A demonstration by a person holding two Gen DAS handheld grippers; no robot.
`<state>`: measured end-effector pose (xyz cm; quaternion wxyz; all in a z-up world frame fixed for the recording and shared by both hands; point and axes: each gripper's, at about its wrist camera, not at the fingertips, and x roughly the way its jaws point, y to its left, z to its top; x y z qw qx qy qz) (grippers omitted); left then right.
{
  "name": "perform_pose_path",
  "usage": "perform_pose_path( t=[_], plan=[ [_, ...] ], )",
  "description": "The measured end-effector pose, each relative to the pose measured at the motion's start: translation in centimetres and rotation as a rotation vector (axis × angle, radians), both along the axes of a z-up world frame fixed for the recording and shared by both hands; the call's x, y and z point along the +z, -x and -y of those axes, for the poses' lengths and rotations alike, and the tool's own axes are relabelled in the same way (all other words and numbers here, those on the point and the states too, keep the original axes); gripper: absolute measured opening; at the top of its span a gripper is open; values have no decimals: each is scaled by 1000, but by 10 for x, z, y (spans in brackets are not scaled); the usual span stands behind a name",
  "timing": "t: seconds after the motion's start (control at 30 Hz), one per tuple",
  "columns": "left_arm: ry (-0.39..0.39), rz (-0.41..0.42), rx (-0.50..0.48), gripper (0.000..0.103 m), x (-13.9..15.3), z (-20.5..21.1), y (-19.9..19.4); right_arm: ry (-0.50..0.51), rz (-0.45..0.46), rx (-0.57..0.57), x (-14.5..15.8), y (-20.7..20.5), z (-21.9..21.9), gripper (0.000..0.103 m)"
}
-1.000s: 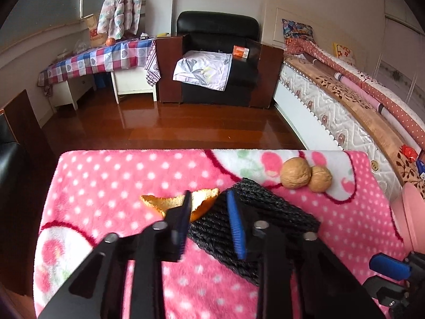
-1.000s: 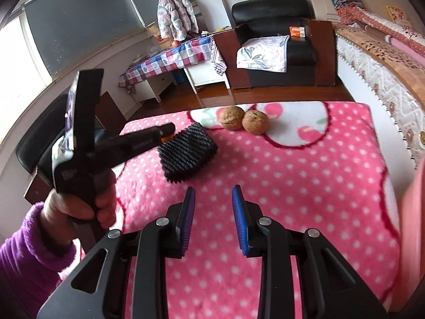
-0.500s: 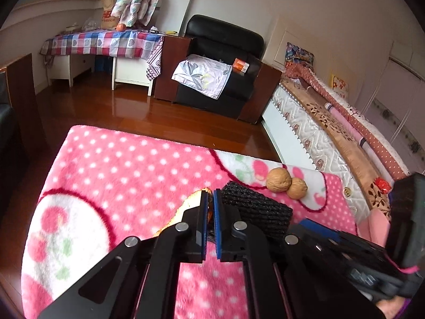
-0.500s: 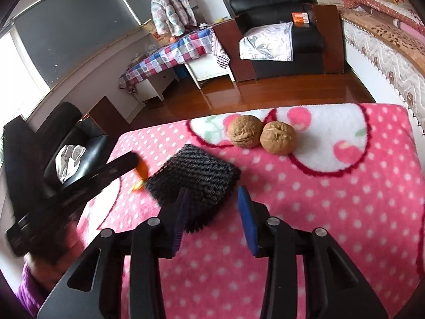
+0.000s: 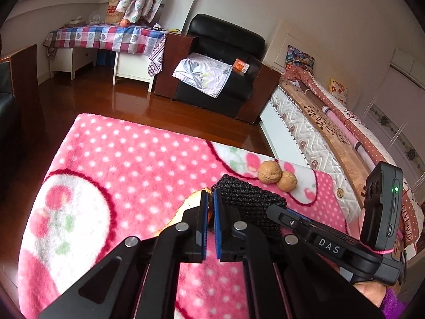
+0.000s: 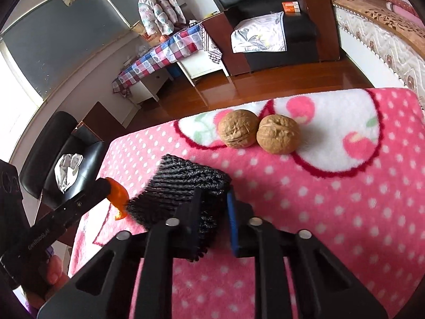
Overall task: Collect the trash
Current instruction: 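Grasp the black knitted pad with the right gripper while the left gripper grasps the orange peel, then carry the orange peel and black pad in both grippers over the bucket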
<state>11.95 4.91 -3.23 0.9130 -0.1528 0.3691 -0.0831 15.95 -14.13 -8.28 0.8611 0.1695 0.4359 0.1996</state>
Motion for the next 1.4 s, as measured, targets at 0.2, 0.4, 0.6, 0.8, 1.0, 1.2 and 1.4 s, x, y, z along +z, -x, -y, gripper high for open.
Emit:
perform_pose_path(
  t=[0.2, 0.4, 0.6, 0.8, 1.0, 1.2, 1.4],
  plan=[
    [-2, -8, -18, 3, 7, 10, 18, -9, 42, -31, 19, 30, 18, 13],
    [5, -8, -57, 3, 16, 32, 42, 16, 68, -89, 40, 68, 53, 13],
    [36, -6, -127, 3, 27, 67, 63, 48, 98, -164, 57, 110, 94, 13],
    [37, 29, -225, 3, 45, 113, 83, 71, 131, -255, 70, 148, 139, 13],
    [65, 47, -313, 3, 59, 156, 98, 79, 149, -348, 76, 173, 181, 13],
    [108, 68, -406, 3, 75, 195, 107, 105, 182, -451, 81, 199, 222, 13],
    [108, 68, -491, 3, 81, 237, 111, 107, 195, -532, 80, 216, 255, 13]
  ],
)
